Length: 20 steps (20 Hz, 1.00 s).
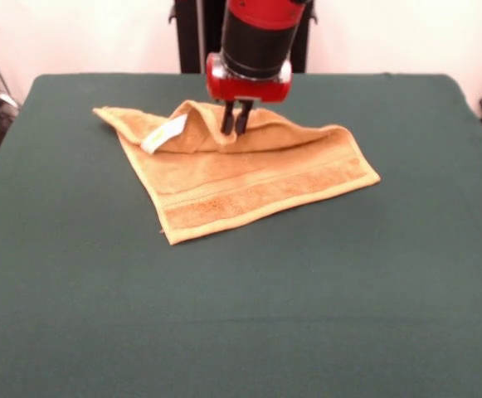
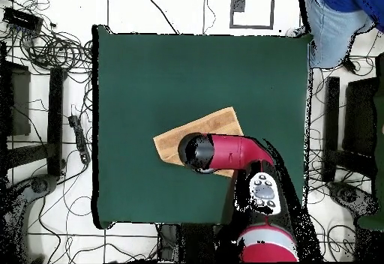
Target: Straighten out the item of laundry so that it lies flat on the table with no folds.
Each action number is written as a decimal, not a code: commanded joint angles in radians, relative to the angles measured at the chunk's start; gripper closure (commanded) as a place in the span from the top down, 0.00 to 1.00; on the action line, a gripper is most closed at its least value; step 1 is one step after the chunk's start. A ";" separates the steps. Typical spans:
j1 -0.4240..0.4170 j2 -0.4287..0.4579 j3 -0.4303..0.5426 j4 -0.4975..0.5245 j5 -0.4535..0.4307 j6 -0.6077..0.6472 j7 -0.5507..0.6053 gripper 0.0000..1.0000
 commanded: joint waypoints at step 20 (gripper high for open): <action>0.004 0.000 0.063 0.248 0.122 0.055 0.190 0.00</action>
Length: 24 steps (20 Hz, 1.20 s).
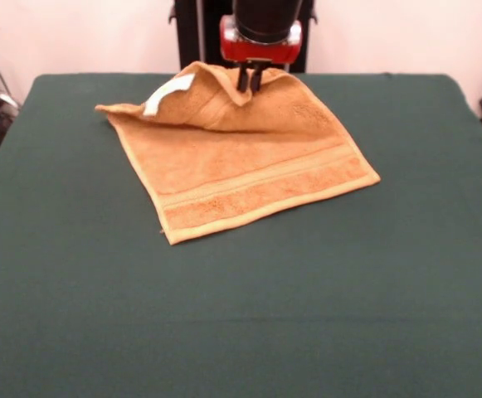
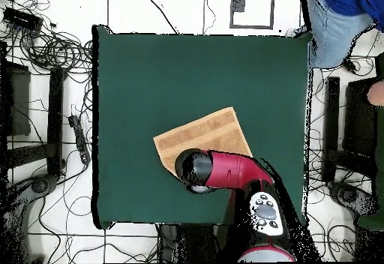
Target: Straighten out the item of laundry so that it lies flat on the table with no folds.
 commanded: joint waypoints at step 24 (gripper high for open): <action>-0.010 0.088 0.083 0.140 0.099 -0.022 0.180 0.00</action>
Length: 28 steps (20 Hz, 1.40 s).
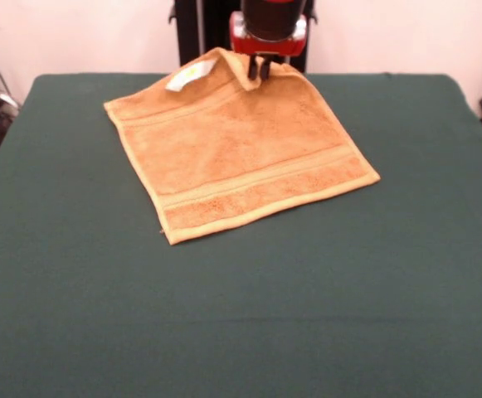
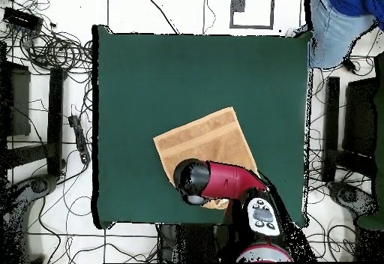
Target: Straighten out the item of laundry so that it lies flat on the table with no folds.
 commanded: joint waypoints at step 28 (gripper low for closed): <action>0.035 0.008 0.049 0.115 0.036 -0.349 0.234 0.00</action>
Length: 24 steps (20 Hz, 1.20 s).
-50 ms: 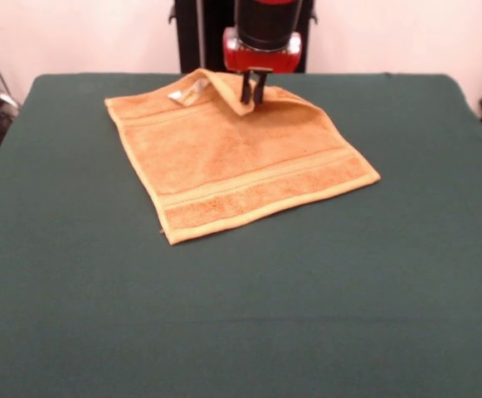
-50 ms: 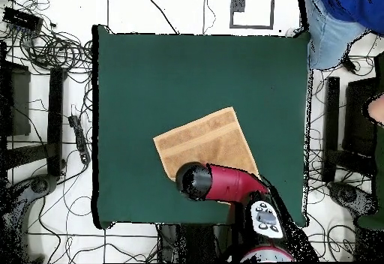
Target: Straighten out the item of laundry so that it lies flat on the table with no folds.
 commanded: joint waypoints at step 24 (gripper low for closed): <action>0.084 0.022 -0.020 0.225 0.006 -0.417 0.261 0.00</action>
